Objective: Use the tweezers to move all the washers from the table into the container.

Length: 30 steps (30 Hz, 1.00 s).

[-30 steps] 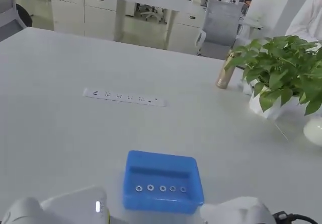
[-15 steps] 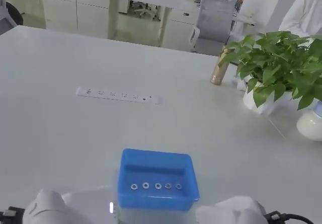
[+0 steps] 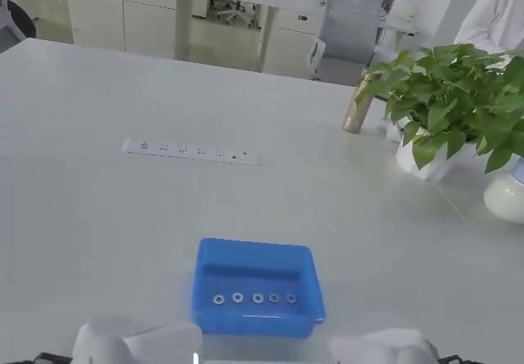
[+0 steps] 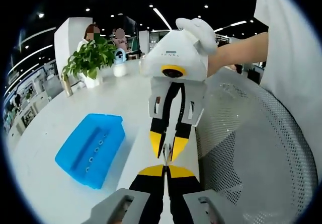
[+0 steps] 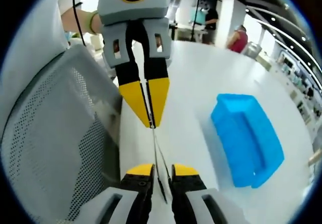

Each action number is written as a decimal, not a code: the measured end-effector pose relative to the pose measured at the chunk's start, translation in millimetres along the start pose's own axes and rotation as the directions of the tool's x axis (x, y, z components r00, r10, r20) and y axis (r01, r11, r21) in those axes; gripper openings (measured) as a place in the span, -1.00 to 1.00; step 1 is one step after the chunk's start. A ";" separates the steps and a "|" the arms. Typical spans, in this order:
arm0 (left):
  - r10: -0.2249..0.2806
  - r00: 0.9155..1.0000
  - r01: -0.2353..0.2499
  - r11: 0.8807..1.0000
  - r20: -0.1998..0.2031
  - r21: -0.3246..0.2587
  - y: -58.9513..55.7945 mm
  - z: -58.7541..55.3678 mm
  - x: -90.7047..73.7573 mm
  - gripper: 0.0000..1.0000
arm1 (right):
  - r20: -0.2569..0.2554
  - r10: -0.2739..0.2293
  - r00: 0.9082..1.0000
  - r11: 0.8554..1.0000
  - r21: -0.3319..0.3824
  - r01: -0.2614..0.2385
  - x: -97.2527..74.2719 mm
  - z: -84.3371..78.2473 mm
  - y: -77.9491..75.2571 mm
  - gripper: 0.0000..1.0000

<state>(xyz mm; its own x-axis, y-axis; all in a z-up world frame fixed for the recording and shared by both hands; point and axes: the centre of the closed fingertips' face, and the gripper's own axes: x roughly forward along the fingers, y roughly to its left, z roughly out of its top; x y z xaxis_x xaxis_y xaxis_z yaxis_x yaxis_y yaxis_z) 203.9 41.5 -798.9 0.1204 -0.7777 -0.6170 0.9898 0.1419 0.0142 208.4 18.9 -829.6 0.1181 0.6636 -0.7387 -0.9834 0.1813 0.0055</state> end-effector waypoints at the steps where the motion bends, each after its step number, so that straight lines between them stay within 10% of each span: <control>1: 0.000 1.000 0.000 1.000 -0.005 -0.002 0.6 -1.2 -0.2 -1.00 | 0.040 -0.020 0.999 0.999 0.027 0.019 -5.0 4.6 -1.5 -0.72; 5: -0.004 0.999 0.003 1.000 -0.035 -0.027 2.6 -7.5 -1.3 -1.00 | 0.110 -0.145 0.983 0.988 0.077 0.137 -35.4 6.6 -14.4 -0.62; 7: -0.003 0.999 0.002 1.000 -0.049 -0.027 2.2 -9.8 -2.0 -1.00 | 0.154 -0.248 0.956 0.966 0.115 0.231 -57.8 10.0 -24.6 -0.55; 11: -0.006 0.992 0.000 0.999 -0.125 -0.043 3.0 -19.8 0.8 -1.00 | 0.193 -0.482 0.855 0.862 0.277 0.423 -106.0 1.6 -50.4 -0.34; 13: -0.006 0.983 0.001 1.000 -0.184 -0.025 4.1 -24.1 1.6 -1.00 | 0.196 -0.563 0.803 0.798 0.381 0.467 -127.5 -6.3 -58.5 -0.26; 16: -0.009 0.969 0.011 1.000 -0.247 0.007 5.7 -25.8 5.2 -1.00 | 0.227 -0.624 0.748 0.742 0.473 0.475 -152.2 -8.4 -61.8 -0.18; 26: -0.047 0.870 0.036 0.999 -0.491 -0.031 2.0 -51.2 22.8 -1.00 | 0.319 -0.633 0.705 0.726 0.562 0.397 -180.6 -3.2 -49.7 -0.05; 30: -0.043 0.848 0.019 0.999 -0.529 -0.050 0.6 -52.5 28.2 -1.00 | 0.343 -0.622 0.703 0.728 0.583 0.360 -180.6 -2.4 -42.6 -0.02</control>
<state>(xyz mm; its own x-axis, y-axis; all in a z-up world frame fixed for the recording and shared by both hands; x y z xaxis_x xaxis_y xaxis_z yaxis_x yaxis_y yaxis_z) 203.8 51.8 -857.6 0.0192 -0.3412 -0.9398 0.9869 0.1570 -0.0369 228.7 -110.3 -698.1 0.7424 0.6031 -0.2918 -0.5935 0.7941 0.1312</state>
